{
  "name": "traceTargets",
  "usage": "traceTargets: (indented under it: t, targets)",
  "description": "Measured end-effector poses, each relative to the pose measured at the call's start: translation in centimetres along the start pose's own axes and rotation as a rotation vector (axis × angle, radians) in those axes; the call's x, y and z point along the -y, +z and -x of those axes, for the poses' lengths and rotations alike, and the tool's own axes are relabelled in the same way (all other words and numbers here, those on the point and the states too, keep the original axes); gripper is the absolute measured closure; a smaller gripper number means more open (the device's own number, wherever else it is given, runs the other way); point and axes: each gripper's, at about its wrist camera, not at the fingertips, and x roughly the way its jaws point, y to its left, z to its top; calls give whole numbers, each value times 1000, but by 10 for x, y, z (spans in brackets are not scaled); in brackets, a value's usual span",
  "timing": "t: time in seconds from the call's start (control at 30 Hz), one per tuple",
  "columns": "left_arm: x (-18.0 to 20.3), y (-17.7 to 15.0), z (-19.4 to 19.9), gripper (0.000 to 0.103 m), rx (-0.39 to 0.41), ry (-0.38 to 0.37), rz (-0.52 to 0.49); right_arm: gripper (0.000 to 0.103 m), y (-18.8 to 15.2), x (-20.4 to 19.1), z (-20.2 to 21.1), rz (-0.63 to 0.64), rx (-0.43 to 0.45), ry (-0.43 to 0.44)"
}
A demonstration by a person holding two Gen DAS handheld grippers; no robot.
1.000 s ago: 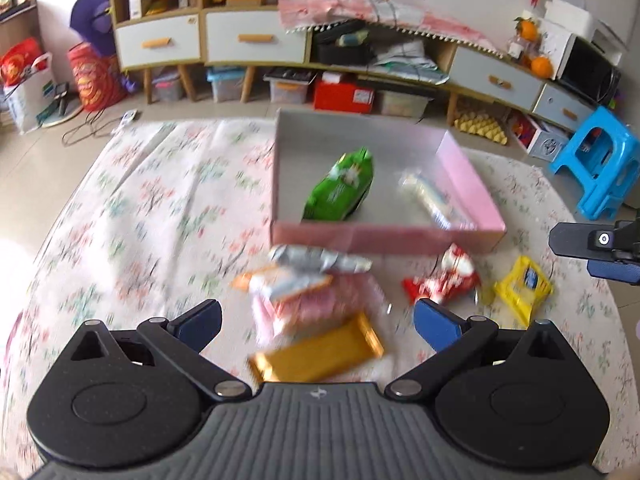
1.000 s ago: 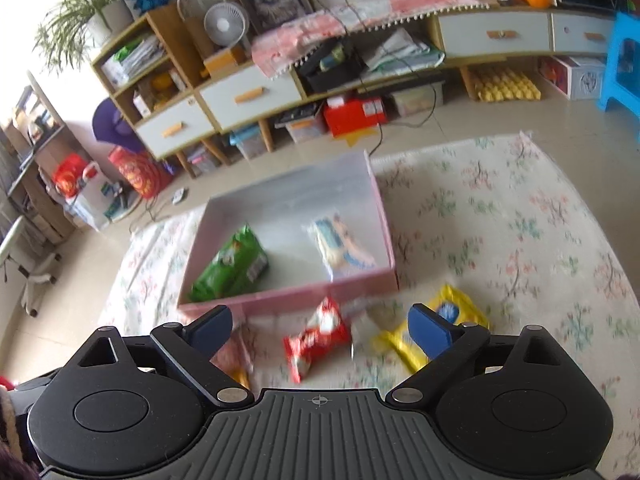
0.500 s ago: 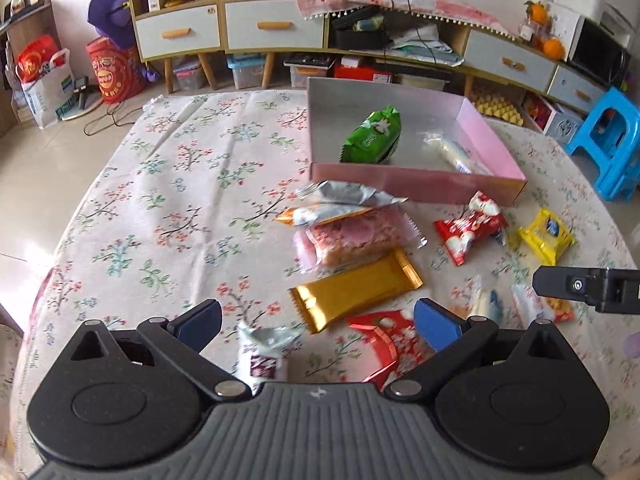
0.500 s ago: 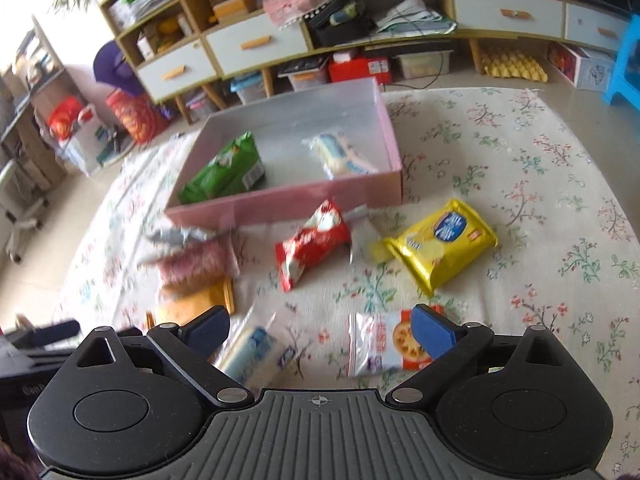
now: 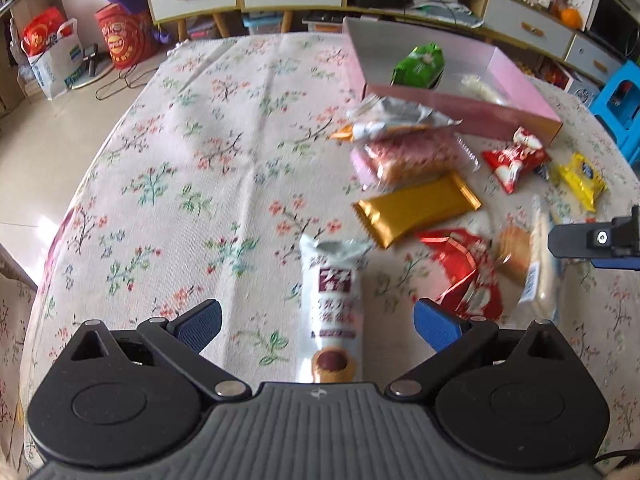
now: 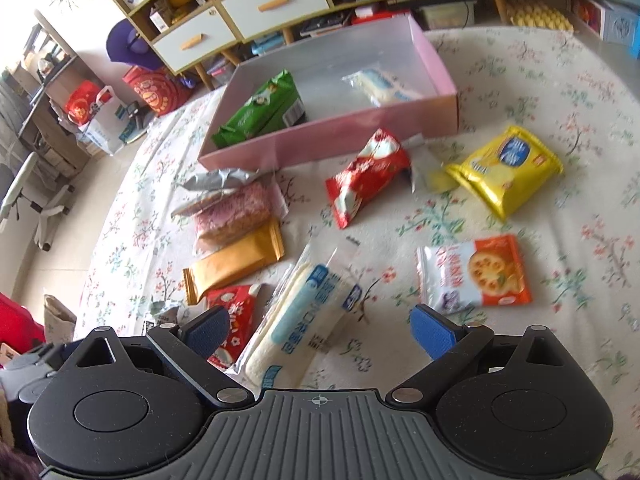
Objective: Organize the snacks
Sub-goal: 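Withdraw both tools from the box back over the remaining snacks, then grasp the white chocolate tart bar with the left tool while the right tool grasps another milk-stick bag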
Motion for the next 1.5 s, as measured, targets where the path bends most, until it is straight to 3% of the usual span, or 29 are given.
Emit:
traceTargets:
  t: [0.37, 0.8, 1.1, 1.23, 1.3, 1.5]
  targets:
    - [-3, -16, -11, 9, -82, -22, -11, 4, -7, -2, -23, -106, -73, 22]
    - [4, -15, -2, 45, -56, -34, -52, 7, -6, 4, -20, -101, -57, -6]
    - [4, -14, -1, 72, -43, -40, -68, 32, -5, 4, -18, -95, -61, 6]
    - [2, -14, -1, 74, -41, -47, -59, 49, -5, 5, -17, -91, -63, 17]
    - [1, -14, 0, 74, -41, -51, -48, 65, -5, 5, -16, -91, -64, 24]
    - [-3, -11, 2, 75, -40, -79, -13, 75, -4, 10, -13, -110, -63, 39]
